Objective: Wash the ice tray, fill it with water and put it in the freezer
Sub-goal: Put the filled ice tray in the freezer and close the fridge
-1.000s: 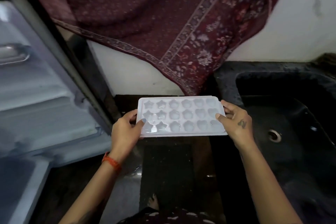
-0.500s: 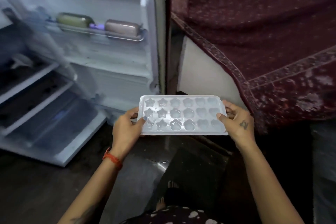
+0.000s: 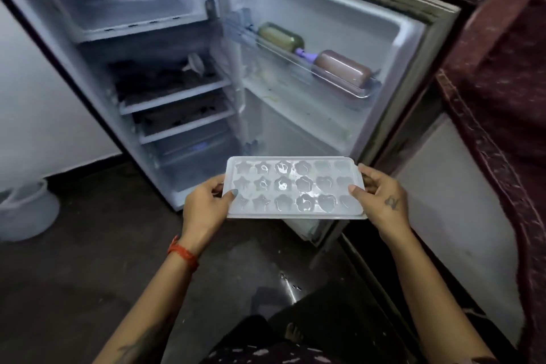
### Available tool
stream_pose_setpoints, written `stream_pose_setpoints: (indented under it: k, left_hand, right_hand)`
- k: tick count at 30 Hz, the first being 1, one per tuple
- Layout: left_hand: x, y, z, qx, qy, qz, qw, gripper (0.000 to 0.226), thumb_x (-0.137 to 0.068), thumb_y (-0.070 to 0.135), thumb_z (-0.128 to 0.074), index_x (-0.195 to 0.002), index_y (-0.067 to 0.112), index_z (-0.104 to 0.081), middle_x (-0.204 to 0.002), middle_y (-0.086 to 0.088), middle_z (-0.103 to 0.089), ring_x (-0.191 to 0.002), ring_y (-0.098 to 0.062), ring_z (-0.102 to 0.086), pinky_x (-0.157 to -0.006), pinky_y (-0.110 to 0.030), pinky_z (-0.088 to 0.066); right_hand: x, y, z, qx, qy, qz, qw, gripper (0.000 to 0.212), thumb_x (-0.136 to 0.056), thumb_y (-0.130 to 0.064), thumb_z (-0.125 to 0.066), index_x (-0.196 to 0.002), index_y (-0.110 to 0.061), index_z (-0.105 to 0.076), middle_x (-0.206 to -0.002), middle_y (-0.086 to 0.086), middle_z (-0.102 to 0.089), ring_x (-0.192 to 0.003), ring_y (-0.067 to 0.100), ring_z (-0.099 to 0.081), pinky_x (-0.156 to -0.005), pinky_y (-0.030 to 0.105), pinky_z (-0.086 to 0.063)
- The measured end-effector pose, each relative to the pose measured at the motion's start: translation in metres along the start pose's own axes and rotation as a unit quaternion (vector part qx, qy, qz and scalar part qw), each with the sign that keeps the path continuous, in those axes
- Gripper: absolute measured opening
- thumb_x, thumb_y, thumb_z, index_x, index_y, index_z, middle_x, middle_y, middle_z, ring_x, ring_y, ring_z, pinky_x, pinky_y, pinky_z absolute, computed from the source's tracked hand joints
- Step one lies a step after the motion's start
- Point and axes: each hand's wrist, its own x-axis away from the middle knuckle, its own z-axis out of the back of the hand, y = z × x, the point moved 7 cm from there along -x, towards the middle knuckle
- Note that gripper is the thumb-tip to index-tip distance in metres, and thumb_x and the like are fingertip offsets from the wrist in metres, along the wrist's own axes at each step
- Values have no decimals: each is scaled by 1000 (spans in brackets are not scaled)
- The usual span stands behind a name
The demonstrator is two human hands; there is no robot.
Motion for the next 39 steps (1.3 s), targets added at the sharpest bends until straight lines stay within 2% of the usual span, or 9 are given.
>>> stream_pose_setpoints:
  k: [2, 6, 9, 14, 20, 25, 31, 36, 39]
  left_hand:
    - [-4, -9, 13, 8, 22, 20, 1000, 32, -86, 16, -66, -118, 14, -66, -106, -1, -70, -89, -14, -60, -80, -26, -45]
    - [-11, -25, 40, 25, 74, 56, 995, 30, -84, 16, -68, -114, 16, -68, -103, -2, -72, -97, -21, -65, -90, -41, -52]
    - [-21, -36, 62, 31, 106, 78, 991, 30, -84, 16, -68, -114, 16, -68, -102, -2, -72, -98, -21, -65, -90, -42, -51]
    - [-47, -55, 96, 30, 137, 89, 986, 29, -85, 13, -67, -114, 15, -68, -101, -1, -72, -90, -18, -64, -84, -32, -50]
    - [-94, -72, 136, 16, 162, 90, 983, 30, -86, 14, -66, -116, 15, -67, -95, 4, -67, -86, -13, -60, -76, -26, -41]
    - [-137, -81, 166, -2, 171, 84, 982, 32, -84, 17, -68, -115, 15, -67, -101, 0, -71, -94, -18, -64, -83, -31, -49]
    - [-184, -82, 188, -10, 176, 87, 981, 31, -85, 17, -67, -115, 14, -67, -95, 5, -67, -97, -21, -64, -86, -35, -51]
    - [-225, -82, 199, -13, 184, 90, 979, 31, -85, 17, -66, -116, 12, -66, -103, -2, -71, -98, -21, -65, -87, -36, -51]
    - [-251, -83, 203, -2, 188, 96, 977, 32, -85, 16, -66, -117, 11, -67, -104, -3, -71, -98, -20, -65, -88, -37, -52]
  right_hand:
    - [-11, -15, -17, 2, -32, 19, 999, 41, -77, -10, -70, -116, -22, -67, -94, -1, -72, -89, 23, -68, -88, 44, -53]
    - [-30, -47, -51, 0, -85, 49, 995, 36, -80, -3, -69, -115, -10, -67, -91, -2, -65, -84, 16, -63, -89, 35, -52]
    - [-40, -70, -80, 3, -114, 71, 991, 35, -80, -2, -68, -115, -7, -67, -93, -3, -65, -82, 13, -60, -85, 30, -50]
    - [-60, -99, -133, 8, -146, 80, 986, 39, -80, -8, -70, -118, -14, -66, -94, 0, -68, -88, 19, -65, -91, 39, -52]
    - [-87, -133, -195, -15, -169, 83, 982, 42, -80, -6, -70, -120, -15, -65, -104, 1, -69, -92, 18, -66, -89, 35, -52]
    - [-110, -161, -237, -20, -175, 85, 981, 41, -80, -6, -69, -120, -15, -64, -97, -1, -68, -92, 17, -65, -92, 37, -51]
    - [-146, -189, -280, -21, -178, 82, 980, 45, -80, -7, -71, -123, -12, -62, -104, 2, -68, -93, 15, -63, -87, 27, -49]
    - [-180, -210, -309, -23, -184, 86, 979, 42, -80, -6, -69, -121, -14, -64, -103, 1, -69, -90, 15, -64, -87, 28, -50]
    - [-203, -219, -327, -38, -195, 88, 976, 41, -80, -5, -69, -120, -13, -64, -106, 3, -70, -95, 19, -65, -92, 35, -51]
